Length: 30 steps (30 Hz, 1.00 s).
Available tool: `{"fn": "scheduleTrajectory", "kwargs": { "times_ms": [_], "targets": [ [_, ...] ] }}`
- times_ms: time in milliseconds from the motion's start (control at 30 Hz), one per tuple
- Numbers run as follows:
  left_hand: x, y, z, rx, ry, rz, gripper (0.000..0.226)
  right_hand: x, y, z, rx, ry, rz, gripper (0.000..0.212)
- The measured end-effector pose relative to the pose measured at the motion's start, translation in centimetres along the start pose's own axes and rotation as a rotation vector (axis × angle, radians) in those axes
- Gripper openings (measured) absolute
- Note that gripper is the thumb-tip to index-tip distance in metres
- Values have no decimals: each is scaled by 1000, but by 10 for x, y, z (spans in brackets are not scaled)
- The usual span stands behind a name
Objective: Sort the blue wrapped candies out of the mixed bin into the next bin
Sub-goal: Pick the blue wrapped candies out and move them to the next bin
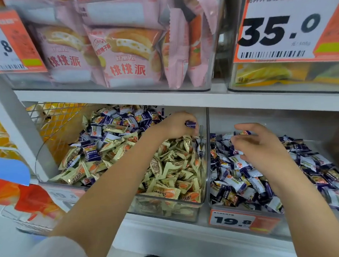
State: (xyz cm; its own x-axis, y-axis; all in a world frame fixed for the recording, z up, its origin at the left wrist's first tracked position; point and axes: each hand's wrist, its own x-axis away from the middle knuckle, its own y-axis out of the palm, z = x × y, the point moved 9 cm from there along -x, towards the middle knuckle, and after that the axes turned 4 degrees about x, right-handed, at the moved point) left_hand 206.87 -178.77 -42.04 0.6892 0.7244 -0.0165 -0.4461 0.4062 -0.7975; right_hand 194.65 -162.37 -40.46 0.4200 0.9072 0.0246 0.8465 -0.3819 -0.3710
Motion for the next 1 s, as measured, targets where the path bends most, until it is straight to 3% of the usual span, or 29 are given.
{"fn": "scheduleTrajectory", "kwargs": {
  "times_ms": [100, 267, 433, 567, 700, 800, 1000],
  "targets": [
    [41, -20, 6, 302, 15, 194, 13, 3, 4, -5, -30, -9, -11, 25],
    [97, -25, 24, 458, 45, 336, 10, 16, 11, -34, -69, -179, 22, 20],
    [128, -19, 53, 388, 125, 398, 14, 37, 41, -63, -72, -408, -57, 29],
    [135, -16, 61, 300, 165, 376, 34, 42, 62, -67, 278, -534, -42, 41],
    [135, -17, 61, 233, 185, 389, 37, 41, 69, -65, 460, -568, -45, 48],
    [135, -20, 54, 313, 142, 419, 44, 41, 71, -67, 530, -587, -31, 45],
    [139, -23, 55, 355, 140, 418, 48, 41, 72, -69, 529, -595, -27, 34]
  ]
}}
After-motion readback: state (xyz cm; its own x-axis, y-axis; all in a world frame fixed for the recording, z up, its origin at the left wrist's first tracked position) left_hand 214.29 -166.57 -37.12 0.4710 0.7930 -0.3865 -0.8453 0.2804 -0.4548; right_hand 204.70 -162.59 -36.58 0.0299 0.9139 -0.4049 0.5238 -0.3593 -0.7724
